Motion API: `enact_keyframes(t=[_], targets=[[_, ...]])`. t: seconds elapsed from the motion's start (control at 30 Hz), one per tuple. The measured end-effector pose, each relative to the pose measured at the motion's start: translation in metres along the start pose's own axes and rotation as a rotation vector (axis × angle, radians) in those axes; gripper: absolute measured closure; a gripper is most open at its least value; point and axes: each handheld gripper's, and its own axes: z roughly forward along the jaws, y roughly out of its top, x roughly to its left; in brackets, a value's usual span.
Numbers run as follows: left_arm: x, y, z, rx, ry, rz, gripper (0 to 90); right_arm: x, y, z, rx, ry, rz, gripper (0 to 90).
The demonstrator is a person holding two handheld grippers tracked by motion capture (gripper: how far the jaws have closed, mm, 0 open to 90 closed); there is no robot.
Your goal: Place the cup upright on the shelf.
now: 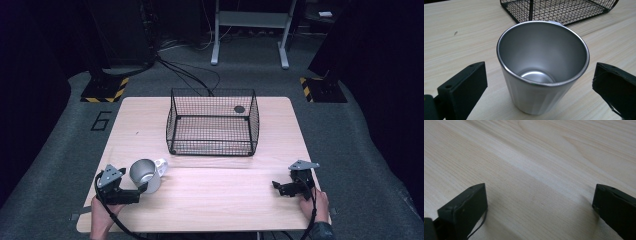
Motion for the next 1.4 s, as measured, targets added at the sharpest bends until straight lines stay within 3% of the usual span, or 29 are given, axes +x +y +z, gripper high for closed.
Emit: enact_keyframes(t=[0.17, 0.23, 0.33, 0.6, 0.73, 1.17, 1.23, 1.4], targets=[[-0.001, 0.005, 0.007, -0.002, 0.006, 0.011, 0.0, 0.000, 0.000, 0.000, -0.001, 0.000, 0.002, 0.0], [-0.001, 0.006, 0.010, -0.020, 0.012, -0.005, 0.0, 0.000, 0.000, 0.000, 0.001, 0.000, 0.001, 0.0], [0.000, 0.007, 0.015, 0.001, -0.001, -0.003, 0.0, 0.000, 0.000, 0.000, 0.000, 0.000, 0.000, 0.0], [-0.002, 0.009, 0.023, -0.007, -0.004, -0.008, 0.1, 0.000, 0.000, 0.000, 0.001, 0.001, 0.001, 0.0], [-0.003, 0.009, 0.026, -0.020, 0.004, -0.007, 3.9, 0.000, 0.000, 0.000, 0.001, 0.002, -0.001, 0.0], [-0.005, 0.012, 0.029, 0.005, 0.016, -0.006, 5.9, 0.000, 0.000, 0.000, 0.001, 0.003, -0.001, 0.0], [-0.005, 0.011, 0.029, -0.010, 0.021, -0.011, 6.0, 0.000, 0.000, 0.000, 0.000, 0.002, -0.002, 0.0], [-0.005, 0.011, 0.028, 0.001, 0.009, -0.005, 6.1, 0.000, 0.000, 0.000, 0.000, 0.003, -0.002, 0.0]])
